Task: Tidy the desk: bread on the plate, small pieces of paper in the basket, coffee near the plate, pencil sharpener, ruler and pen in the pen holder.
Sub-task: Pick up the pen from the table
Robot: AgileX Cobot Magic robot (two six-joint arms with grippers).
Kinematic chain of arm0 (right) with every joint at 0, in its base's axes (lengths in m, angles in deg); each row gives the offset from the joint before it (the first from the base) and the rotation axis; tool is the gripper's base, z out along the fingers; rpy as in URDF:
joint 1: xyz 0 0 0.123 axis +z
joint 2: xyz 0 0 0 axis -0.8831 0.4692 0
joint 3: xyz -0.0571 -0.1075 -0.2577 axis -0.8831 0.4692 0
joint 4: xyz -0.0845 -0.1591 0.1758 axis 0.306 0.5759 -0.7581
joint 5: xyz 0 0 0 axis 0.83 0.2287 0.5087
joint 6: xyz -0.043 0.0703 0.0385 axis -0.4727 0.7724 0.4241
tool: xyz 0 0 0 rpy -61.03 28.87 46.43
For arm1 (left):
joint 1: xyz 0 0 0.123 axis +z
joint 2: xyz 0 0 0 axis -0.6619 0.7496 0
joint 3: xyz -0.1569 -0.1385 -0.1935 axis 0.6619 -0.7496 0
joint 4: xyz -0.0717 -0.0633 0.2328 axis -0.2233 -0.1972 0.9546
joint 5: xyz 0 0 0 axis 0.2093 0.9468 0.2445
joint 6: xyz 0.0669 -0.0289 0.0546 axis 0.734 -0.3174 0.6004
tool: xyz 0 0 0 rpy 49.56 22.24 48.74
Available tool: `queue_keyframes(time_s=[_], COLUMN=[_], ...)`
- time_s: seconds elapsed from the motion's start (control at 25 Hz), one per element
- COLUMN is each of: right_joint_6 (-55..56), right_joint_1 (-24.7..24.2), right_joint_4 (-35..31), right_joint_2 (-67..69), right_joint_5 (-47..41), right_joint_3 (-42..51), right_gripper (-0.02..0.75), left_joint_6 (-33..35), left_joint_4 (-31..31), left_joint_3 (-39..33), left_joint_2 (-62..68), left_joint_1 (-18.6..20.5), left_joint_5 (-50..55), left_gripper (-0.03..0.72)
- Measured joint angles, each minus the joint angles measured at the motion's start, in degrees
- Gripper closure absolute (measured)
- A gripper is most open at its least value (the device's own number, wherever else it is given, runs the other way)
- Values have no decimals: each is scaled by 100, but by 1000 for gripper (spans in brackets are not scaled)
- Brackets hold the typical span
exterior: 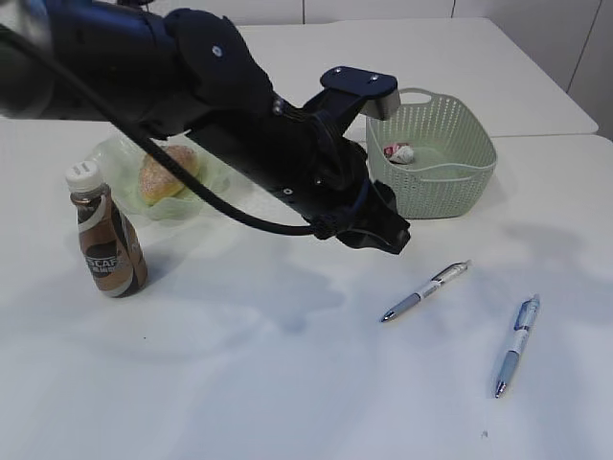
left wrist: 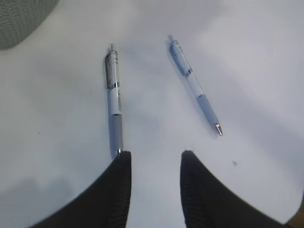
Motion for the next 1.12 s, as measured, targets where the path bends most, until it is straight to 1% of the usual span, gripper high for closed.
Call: queue_keyframes(time_s=[0.12,0.2,0.28,0.44,0.52,0.76,0.92,1.12], right_joint_6=[17,50,64,76,76,76,76,76], right_joint_1=[0,0,0,0,0,0,0,0], right_joint_4=[9,13,22,22,26,35,46,46], right_joint_2=[0,0,0,0,0,0,0,0], right_joint_5=[42,77,113,154,154,172,221,315], right_joint_3=[0,0,0,0,0,0,0,0], right_gripper=[421,421,421,421,421,421,421,421], left_joint_6=[27,36,88,416,579,868,1030,1064], left_joint_4=[-13,-73,-191,-494,-533,-533,-546,-678], left_joint_3=[108,162,242,540,756,1340,1391,1404], left_joint_2=[229,336,465,769,939,1475,1723,1991], left_joint_1=[0,0,0,-25,-111,-347,-381,-381], left_joint_5=[-201,-299,-400,-596,-695,-1001,-1481,-1998], left_gripper=[443,429,405,335,316,307,307,307])
